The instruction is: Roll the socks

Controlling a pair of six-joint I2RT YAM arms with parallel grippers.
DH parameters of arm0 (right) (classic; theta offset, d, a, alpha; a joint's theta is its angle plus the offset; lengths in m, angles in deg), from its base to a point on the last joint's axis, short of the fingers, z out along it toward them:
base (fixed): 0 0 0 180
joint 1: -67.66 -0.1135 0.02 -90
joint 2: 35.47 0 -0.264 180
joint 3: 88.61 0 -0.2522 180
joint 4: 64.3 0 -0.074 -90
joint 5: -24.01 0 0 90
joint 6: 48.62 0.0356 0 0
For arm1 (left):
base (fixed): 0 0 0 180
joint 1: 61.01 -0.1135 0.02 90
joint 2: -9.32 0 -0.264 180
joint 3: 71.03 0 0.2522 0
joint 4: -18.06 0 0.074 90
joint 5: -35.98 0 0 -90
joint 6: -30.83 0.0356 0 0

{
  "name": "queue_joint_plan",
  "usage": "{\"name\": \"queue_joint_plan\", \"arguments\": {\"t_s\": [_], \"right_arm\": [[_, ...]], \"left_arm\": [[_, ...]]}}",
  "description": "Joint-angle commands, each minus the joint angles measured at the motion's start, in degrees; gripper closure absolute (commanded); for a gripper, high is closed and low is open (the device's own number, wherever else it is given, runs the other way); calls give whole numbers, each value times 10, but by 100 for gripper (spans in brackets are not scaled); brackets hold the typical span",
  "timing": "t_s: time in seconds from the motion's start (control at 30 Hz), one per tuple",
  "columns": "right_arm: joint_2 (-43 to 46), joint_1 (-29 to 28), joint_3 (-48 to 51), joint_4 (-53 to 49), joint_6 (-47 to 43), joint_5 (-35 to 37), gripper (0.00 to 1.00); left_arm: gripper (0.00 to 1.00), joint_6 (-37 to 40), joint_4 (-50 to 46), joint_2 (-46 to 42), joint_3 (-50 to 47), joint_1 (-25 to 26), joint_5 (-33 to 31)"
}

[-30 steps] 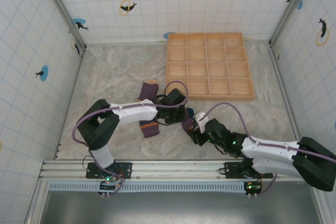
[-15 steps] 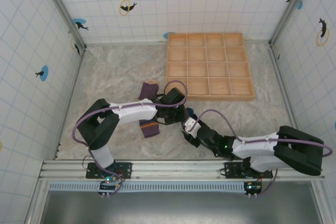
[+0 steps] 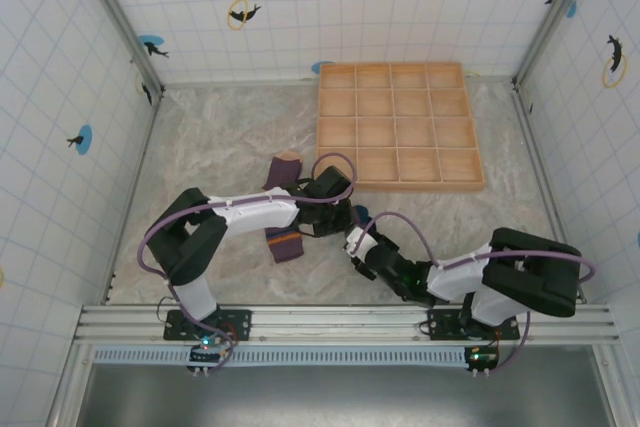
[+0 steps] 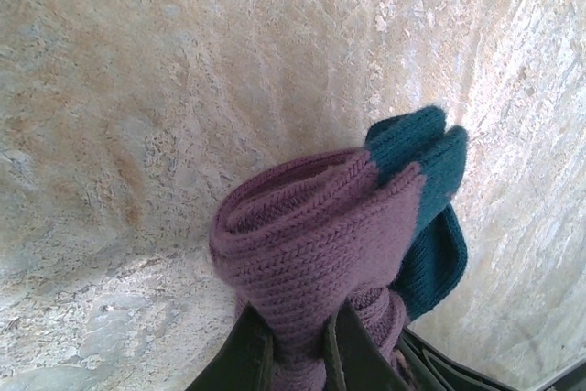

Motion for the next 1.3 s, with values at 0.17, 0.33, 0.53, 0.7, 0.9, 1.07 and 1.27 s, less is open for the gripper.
{"name": "queue_joint_plan", "arguments": {"t_s": [0.17, 0.33, 0.53, 0.7, 0.9, 1.07, 1.27], "right_arm": [[-43, -5, -10, 29, 50, 55, 81], [-25, 7, 11, 26, 95, 5, 95], [22, 68, 66, 46, 191, -135, 100], [45, 135, 112, 82, 271, -249, 100], [54, 210, 153, 112, 365, -341, 100], [41, 259, 173, 118, 437, -397, 100], [30, 296, 196, 122, 494, -416, 100]], "left_arm": [[100, -10, -4, -18, -30, -2, 23], [64, -14, 9, -30, -30, -2, 19], [30, -18, 45, -61, -57, -2, 6], [25, -8, 105, -85, -86, -2, 4], [25, -3, 223, -108, -154, -2, 12], [26, -2, 282, -94, -180, -2, 34], [29, 6, 339, -73, -189, 6, 35]]}}
